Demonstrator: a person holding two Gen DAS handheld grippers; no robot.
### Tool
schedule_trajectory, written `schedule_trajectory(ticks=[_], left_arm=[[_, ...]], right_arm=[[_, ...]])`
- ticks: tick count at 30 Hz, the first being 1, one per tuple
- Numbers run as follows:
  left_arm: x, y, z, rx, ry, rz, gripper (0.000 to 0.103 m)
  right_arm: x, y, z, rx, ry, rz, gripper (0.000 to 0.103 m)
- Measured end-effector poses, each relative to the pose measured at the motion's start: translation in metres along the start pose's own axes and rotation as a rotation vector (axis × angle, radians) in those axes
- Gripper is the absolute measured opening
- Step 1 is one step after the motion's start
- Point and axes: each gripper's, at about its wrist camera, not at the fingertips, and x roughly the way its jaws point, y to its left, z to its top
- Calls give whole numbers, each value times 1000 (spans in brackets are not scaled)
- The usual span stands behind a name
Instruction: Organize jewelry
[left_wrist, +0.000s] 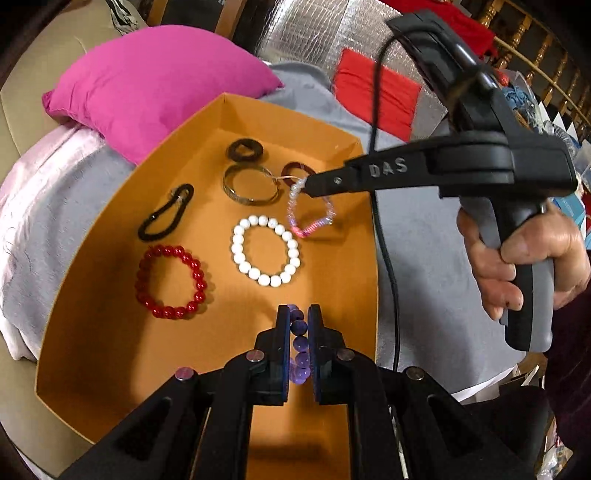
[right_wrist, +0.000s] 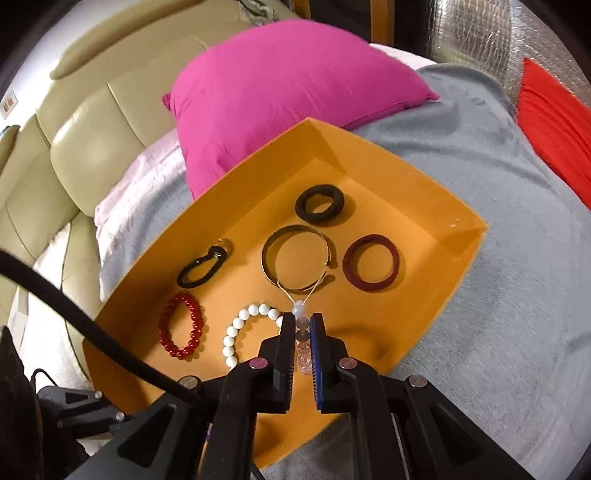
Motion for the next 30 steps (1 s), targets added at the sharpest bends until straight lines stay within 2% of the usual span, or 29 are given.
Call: schedule_trajectory(ticks=[3, 7, 8, 9, 10, 11, 12, 13, 14, 17, 20, 23, 30], left_arm=[[2, 4, 1, -9, 2, 0, 9], [3, 7, 2, -11, 18, 49, 9], [2, 8, 2, -8, 19, 62, 10], [2, 8, 2, -9, 21, 71, 14], [1, 9, 2, -11, 26, 82, 18], [-1, 9, 2, -12, 24, 89, 27], [-5, 9, 3, -10, 14, 96, 38], [-8, 9, 4, -9, 4, 101, 44], [-12, 8, 4, -5, -11, 108, 55], [-26, 6, 6, 8, -48, 138, 58], [-43, 1, 6, 20, -93, 208, 60], [-68, -10, 5, 29, -161, 307, 72], [-118, -39, 3, 48, -257, 520, 75]], right_arm=[[8, 3, 1, -16, 20, -22, 9], [15, 2, 1, -7, 32, -58, 9], [14, 0, 2, 0, 28, -59, 12], [13, -2, 3, 2, 25, -66, 15], [12, -2, 3, 2, 21, -78, 25], [9, -3, 4, 1, 9, -99, 35], [5, -3, 4, -1, -11, -112, 40], [1, -4, 4, -3, -29, -116, 49], [-6, -4, 2, -5, -58, -118, 51], [-28, -7, -4, -3, -133, -110, 51], [-53, -14, -17, 33, -203, -79, 51], [-79, -18, -33, 63, -264, -54, 51], [-135, -23, -84, 126, -374, -29, 54]])
